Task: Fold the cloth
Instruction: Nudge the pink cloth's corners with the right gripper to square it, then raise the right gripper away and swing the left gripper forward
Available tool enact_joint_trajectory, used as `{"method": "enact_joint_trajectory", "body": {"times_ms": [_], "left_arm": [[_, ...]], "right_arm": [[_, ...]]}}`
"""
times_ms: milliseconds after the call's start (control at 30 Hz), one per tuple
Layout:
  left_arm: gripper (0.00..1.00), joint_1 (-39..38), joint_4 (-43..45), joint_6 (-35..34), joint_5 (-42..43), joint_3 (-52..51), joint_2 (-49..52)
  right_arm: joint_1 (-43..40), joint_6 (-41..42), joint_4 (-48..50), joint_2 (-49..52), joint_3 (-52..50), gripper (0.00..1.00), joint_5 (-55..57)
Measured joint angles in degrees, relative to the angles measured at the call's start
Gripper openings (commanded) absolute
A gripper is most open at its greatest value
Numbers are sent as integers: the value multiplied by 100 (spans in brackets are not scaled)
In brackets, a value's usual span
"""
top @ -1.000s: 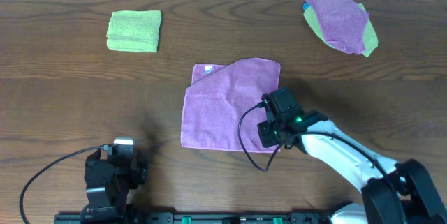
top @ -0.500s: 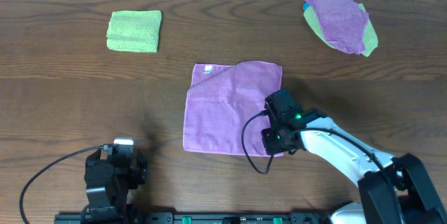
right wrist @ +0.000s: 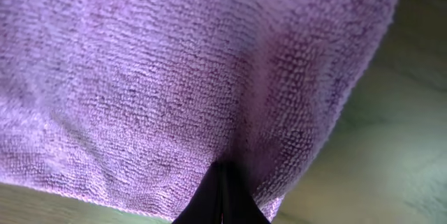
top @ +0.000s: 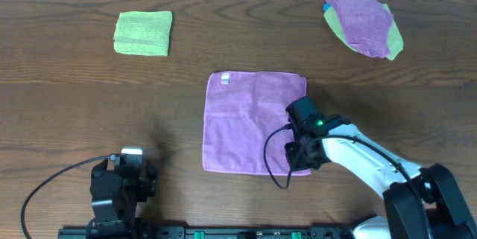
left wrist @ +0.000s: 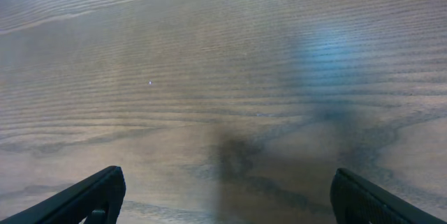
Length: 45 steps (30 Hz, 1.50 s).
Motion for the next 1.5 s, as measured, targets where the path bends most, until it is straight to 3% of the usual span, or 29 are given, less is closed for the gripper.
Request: {"method": "enact_joint_trajectory", "body": {"times_ms": [133,233,400,467,500,567,633,667,800,933,1500], "left_arm": [[95,0,0,2,0,0,0],[95,0,0,2,0,0,0],[95,0,0,0,0,0,0],[95,0,0,0,0,0,0],[95,0,0,2,0,0,0],[95,0,0,0,0,0,0],[95,0,0,0,0,0,0],[95,0,0,0,0,0,0],[95,0,2,0,0,0,0],[95,0,0,0,0,0,0],[95,0,0,0,0,0,0]], "right_arm": [[-50,90,-50,0,0,1,81],[-63,146,-42,0,2,7,101],[-92,140,-101,4,278,3,273],[-96,138,-192,11,732,19,212],[-96,74,-264,15,1016,40,120],[-96,46,-468,28,1589,68,-4],[-96,-52,-627,37,2142,91,-72],[-96,-157,-708,42,2490,95,-70],[-96,-492,-870,39,3641,99,282],[-96,-713,-1025,39,4133,99,544],[-98,-1021,-879,42,4164,99,599]]}}
